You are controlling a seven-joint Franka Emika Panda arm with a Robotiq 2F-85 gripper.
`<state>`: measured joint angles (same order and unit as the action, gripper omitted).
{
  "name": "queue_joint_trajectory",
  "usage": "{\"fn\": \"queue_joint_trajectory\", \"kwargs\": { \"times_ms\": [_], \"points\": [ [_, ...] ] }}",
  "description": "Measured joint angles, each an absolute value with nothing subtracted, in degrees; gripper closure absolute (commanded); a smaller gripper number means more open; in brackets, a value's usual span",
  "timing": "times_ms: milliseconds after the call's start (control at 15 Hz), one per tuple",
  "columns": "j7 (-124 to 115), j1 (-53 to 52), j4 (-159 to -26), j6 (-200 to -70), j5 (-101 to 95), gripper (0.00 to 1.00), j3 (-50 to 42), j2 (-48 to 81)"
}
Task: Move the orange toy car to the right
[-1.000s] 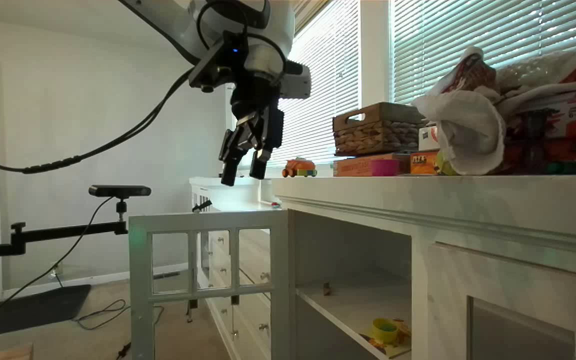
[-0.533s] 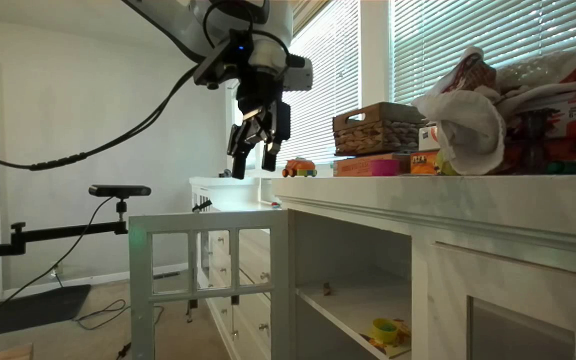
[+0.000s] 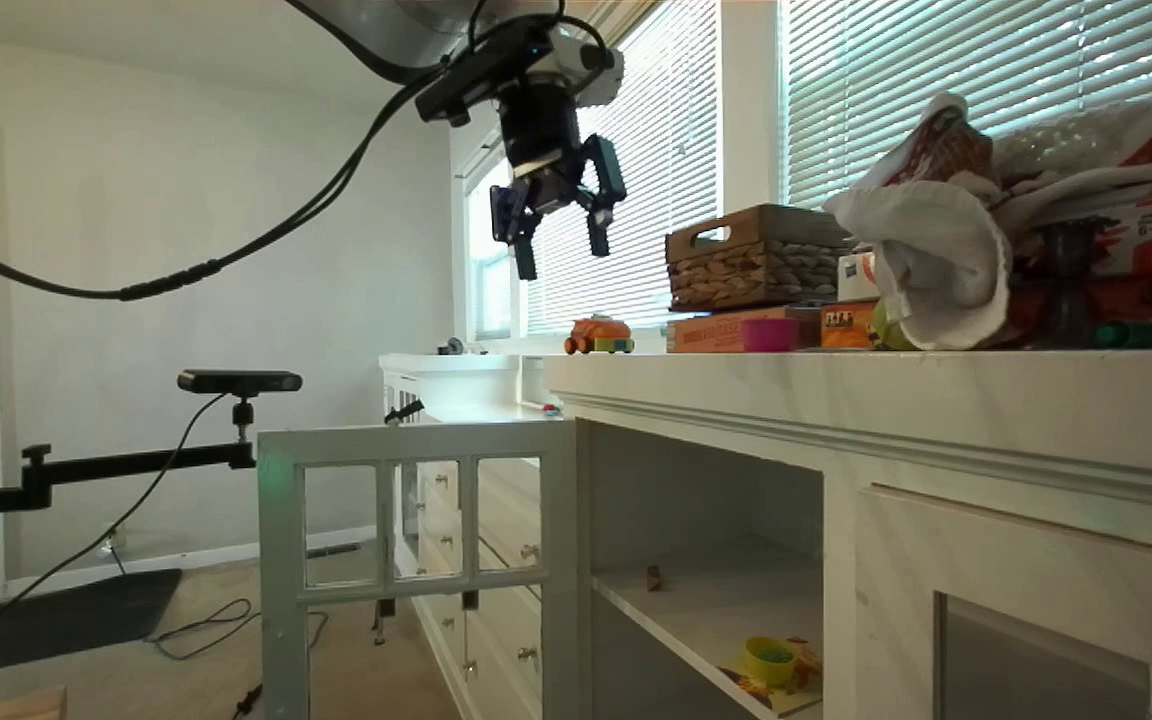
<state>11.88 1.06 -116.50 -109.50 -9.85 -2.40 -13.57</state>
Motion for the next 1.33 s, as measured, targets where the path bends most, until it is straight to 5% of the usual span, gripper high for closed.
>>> {"fn": "queue_joint_trajectory", "kwargs": {
  "times_ms": [1333],
  "points": [
    [43.7, -5.2, -109.3, -120.0, 5.1, 0.00, -2.5, -7.7]
  ]
}}
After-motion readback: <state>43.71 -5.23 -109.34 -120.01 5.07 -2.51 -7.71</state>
